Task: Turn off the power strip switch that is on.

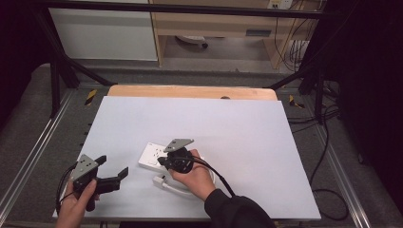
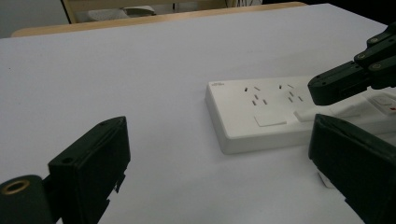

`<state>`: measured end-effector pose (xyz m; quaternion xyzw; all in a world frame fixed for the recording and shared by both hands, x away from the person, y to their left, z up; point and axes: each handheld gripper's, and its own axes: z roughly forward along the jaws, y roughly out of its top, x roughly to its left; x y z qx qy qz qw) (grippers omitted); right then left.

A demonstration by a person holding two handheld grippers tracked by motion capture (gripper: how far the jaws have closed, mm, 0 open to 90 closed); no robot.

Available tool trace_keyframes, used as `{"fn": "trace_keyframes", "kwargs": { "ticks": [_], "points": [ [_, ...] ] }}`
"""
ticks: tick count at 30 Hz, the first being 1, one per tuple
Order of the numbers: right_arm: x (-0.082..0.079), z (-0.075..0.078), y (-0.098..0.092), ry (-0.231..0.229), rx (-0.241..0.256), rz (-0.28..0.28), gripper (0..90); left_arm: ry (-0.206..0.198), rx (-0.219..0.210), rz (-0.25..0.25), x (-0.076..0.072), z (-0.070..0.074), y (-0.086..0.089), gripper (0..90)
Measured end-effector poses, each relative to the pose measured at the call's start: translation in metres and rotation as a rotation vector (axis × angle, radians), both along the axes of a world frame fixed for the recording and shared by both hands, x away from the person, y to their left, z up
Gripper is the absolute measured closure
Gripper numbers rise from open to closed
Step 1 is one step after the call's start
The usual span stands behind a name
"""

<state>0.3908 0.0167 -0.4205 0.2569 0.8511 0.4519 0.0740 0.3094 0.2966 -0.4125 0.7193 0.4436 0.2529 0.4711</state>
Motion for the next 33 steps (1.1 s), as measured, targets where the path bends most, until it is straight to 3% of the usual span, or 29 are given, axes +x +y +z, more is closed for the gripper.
{"fn": "trace_keyframes", "kwargs": {
  "ticks": [33],
  "points": [
    [0.005, -0.012, 0.006, 0.029, -0.040, -0.018, 90.0, 0.000, 0.000, -0.001, 0.000, 0.000, 0.000, 5.3]
  ]
}}
